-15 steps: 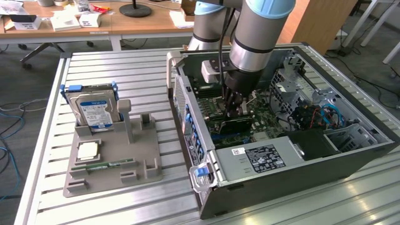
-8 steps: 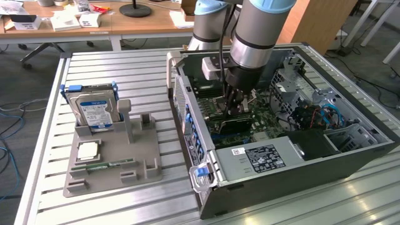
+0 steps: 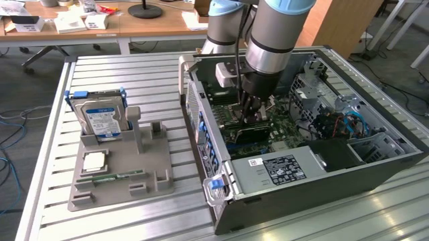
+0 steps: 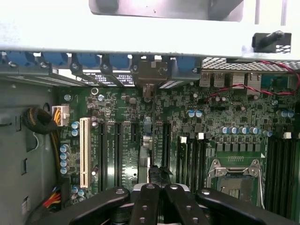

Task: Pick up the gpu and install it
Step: 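Press down on the gpu until it lock into place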

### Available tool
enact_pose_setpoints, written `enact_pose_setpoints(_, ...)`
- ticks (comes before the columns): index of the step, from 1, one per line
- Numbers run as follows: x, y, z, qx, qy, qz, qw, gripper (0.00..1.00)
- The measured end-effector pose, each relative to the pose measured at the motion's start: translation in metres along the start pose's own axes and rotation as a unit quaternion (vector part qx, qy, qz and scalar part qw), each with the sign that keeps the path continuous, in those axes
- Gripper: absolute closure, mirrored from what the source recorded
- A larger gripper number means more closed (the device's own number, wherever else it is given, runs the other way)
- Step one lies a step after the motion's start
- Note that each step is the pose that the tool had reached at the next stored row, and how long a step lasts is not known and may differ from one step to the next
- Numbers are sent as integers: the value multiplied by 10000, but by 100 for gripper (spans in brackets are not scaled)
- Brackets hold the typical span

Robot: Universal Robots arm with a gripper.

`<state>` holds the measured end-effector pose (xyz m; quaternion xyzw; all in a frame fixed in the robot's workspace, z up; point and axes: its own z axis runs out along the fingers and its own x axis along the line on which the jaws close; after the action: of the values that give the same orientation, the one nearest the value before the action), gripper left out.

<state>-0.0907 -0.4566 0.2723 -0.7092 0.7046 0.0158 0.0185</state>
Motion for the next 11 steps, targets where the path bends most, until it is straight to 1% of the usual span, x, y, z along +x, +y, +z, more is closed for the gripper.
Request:
enact_pose_setpoints(4,0,0,5,13,-1,-141,9999,89)
enact_pose_setpoints(11,1,1,18,15,4,-179,9998,89)
